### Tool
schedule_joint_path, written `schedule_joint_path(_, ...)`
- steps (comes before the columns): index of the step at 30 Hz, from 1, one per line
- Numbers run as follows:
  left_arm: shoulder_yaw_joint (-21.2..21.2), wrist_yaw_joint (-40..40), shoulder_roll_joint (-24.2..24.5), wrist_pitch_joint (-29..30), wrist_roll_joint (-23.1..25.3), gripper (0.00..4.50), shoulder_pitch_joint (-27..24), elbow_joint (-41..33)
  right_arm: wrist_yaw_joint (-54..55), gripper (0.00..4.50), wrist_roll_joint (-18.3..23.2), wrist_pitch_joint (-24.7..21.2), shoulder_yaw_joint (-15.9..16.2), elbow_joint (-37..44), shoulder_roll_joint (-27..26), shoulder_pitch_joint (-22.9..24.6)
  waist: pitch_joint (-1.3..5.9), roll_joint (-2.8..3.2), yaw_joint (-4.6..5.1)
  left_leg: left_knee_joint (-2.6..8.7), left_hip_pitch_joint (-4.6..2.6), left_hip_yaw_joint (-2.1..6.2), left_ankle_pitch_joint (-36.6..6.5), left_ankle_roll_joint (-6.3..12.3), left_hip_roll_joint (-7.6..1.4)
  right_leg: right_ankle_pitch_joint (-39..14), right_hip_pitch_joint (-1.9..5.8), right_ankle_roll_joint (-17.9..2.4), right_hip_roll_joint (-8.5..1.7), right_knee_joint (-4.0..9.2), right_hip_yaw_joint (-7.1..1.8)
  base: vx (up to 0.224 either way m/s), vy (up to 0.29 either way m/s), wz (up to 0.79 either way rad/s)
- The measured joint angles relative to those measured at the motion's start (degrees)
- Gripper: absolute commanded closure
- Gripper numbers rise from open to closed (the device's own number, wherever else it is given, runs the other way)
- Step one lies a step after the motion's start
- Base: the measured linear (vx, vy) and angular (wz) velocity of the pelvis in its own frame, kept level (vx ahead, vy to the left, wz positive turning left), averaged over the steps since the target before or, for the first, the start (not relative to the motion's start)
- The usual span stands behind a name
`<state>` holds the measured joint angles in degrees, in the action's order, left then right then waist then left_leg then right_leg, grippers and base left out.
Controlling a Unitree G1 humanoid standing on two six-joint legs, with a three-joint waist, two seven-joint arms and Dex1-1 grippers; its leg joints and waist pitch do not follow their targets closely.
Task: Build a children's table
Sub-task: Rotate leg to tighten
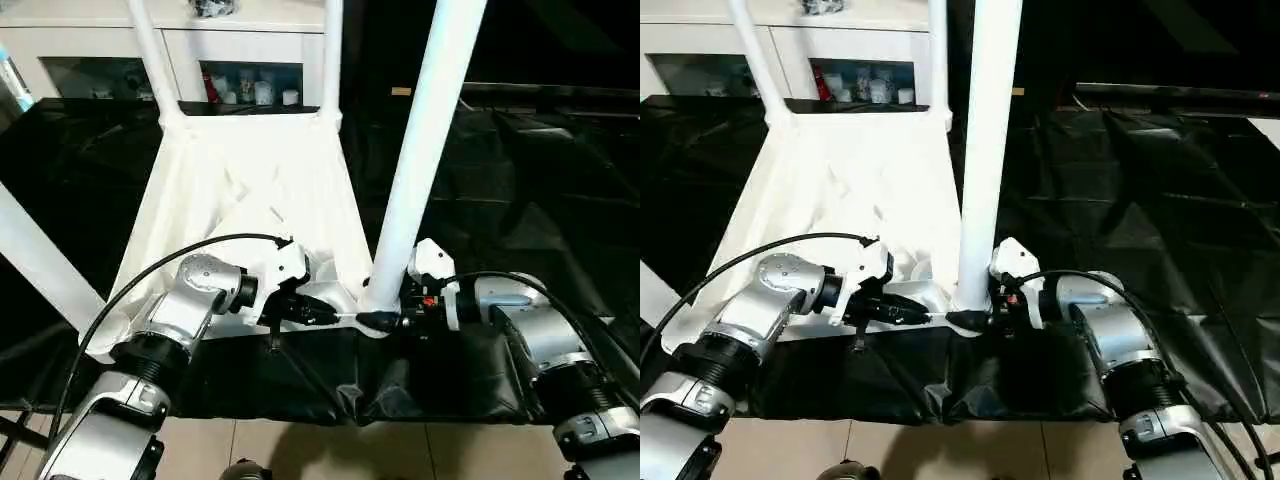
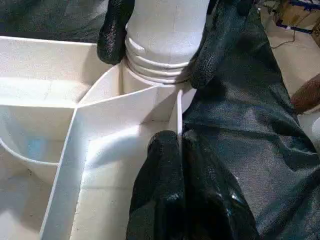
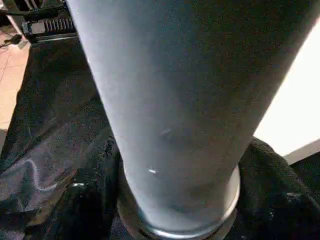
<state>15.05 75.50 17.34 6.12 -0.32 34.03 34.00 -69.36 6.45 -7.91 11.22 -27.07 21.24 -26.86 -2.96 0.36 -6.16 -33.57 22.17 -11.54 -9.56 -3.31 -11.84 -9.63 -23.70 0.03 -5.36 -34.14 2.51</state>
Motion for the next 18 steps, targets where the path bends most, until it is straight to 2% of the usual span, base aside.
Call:
schedule_joint_path(3,0.0,-1.1,-0.1,0.5,0.2,4.50,0.0,0.0,1.7,1.78,-0.1,-0.4,-0.3,-0.1,-0.7,0.3,0.00,0.00,0.12,-0.01,-0.06,0.00,0.0,0.00,0.00,0.0,0.01,0.0,0.00,-0.06,-0.02,0.000,0.000,0.00)
schedule_joint_path(5,-0.3,-4.1,-0.6,1.1,0.8,4.50,0.0,0.2,5.6,1.80,-0.6,-0.4,-1.5,-1.2,-2.4,0.2,0.02,-0.03,0.47,-0.01,-0.17,0.01,0.0,-0.01,0.00,0.0,0.05,0.0,0.00,-0.12,-0.03,0.000,0.000,0.00)
schedule_joint_path(7,-1.7,-9.6,-2.2,2.0,2.0,4.50,0.6,1.7,14.2,1.81,-2.0,-0.2,-3.7,-4.4,-6.3,-1.0,0.07,-0.11,1.27,-0.01,-0.35,0.05,0.0,-0.02,0.01,0.0,0.18,0.0,0.01,-0.19,-0.01,0.000,0.000,0.00)
schedule_joint_path(10,-2.1,-15.7,-4.5,3.2,3.2,4.50,1.9,3.3,24.0,1.82,-2.7,-0.4,-5.3,-8.0,-9.4,-2.9,0.04,-0.15,2.57,0.00,-0.40,0.15,0.0,-0.06,0.05,-0.1,0.16,0.1,0.01,0.00,0.03,0.000,0.000,0.00)
schedule_joint_path(13,-3.0,-21.5,-7.0,4.9,4.2,4.50,2.6,4.4,32.8,1.82,-3.3,-0.4,-6.8,-11.4,-12.5,-4.9,0.05,-0.14,3.41,-0.01,-0.52,0.16,0.0,-0.06,0.10,-0.1,0.26,0.1,0.01,0.10,-0.02,0.000,0.000,0.00)
schedule_joint_path(16,-3.1,-27.9,-9.8,6.7,5.7,4.50,3.7,5.1,42.5,1.82,-4.9,0.0,-8.1,-14.6,-15.6,-7.1,0.05,-0.14,3.90,-0.04,-0.52,0.17,0.0,-0.06,0.13,-0.1,0.26,0.1,0.00,0.18,-0.04,0.000,0.000,0.00)
schedule_joint_path(18,-3.1,-29.2,-10.4,7.0,5.7,4.50,3.7,5.1,44.3,1.82,-5.6,1.3,-8.1,-15.5,-15.9,-7.2,0.05,-0.14,3.94,-0.04,-0.52,0.17,0.0,-0.06,0.13,-0.1,0.27,0.1,0.00,0.20,-0.04,0.000,0.000,0.00)
